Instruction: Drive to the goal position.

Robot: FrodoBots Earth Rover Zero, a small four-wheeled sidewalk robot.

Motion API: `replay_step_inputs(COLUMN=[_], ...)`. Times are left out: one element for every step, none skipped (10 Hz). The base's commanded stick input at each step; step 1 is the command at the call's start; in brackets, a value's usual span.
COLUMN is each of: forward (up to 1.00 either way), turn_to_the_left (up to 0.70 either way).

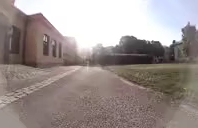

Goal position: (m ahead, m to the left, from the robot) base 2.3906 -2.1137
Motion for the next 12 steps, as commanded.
replay_step_inputs(forward=[0.44, 0.44, 0.44, 0.44, 0.44, 0.44, 0.44, 0.44, 0.44, 0.44, 0.44, 0.44], turn_to_the_left=[0.02, 0.02, 0.02, 0.02, 0.02, 0.02, 0.02, 0.02, 0.02, 0.02, 0.02, 0.02])
